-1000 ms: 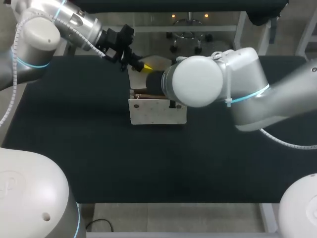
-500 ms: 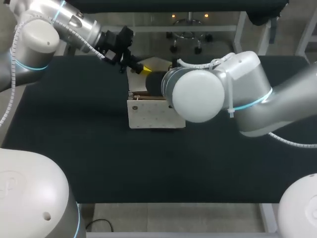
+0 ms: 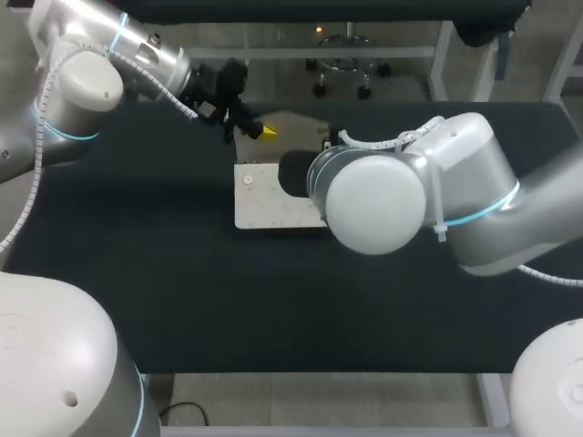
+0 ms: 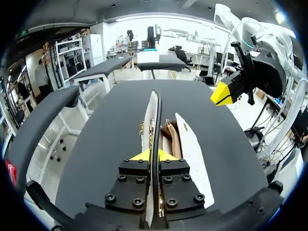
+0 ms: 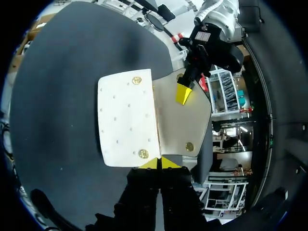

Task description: Pick up the bag, open it, inspect its contents, close it, and place it on the opposite side

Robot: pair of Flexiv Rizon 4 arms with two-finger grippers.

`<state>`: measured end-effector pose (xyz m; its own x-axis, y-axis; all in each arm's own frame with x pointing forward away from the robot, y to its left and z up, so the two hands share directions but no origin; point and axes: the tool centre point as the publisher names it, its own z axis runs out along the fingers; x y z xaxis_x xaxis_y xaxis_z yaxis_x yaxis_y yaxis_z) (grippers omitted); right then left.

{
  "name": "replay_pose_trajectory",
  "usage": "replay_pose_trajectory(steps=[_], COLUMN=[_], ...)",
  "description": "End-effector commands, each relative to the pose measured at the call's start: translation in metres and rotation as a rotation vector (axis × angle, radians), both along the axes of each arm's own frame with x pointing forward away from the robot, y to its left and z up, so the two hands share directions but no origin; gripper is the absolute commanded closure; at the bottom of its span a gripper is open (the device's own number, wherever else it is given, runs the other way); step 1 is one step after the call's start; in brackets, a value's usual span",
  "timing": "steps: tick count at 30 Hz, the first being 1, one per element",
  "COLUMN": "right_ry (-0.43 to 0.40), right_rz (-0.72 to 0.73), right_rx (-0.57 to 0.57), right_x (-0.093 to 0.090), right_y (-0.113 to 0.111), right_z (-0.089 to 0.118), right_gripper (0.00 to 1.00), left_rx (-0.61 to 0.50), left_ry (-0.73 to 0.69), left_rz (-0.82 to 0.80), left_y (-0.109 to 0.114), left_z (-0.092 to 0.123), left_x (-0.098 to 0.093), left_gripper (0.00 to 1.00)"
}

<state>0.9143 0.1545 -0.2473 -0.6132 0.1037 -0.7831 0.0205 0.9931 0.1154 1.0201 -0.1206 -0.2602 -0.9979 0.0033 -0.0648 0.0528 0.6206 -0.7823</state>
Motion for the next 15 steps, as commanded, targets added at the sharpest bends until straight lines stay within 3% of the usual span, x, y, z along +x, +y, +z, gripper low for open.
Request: replay_pose_trajectory(steps=[1, 8, 15], right_ry=[0.019, 0.065, 0.167], right_rz=[0.004, 0.010, -0.007], right_rx=[0.003, 0.002, 0.051], right_x=[0.001, -0.003, 0.004], right_y=[-0.001, 0.005, 0.010], right_z=[-0.005, -0.017, -0.041], right_gripper=[1.00, 1.00, 1.00], left_rx=[-0.025, -0.033, -0.041], left_ry=[-0.082, -0.274, -0.324], left_rz=[-0.009, -0.069, -0.067], left_y=[-0.002, -0.001, 0.001], left_z=[-0.009, -0.017, -0.025], left_x=[-0.016, -0.027, -0.028], left_gripper=[1.00, 1.00, 1.00])
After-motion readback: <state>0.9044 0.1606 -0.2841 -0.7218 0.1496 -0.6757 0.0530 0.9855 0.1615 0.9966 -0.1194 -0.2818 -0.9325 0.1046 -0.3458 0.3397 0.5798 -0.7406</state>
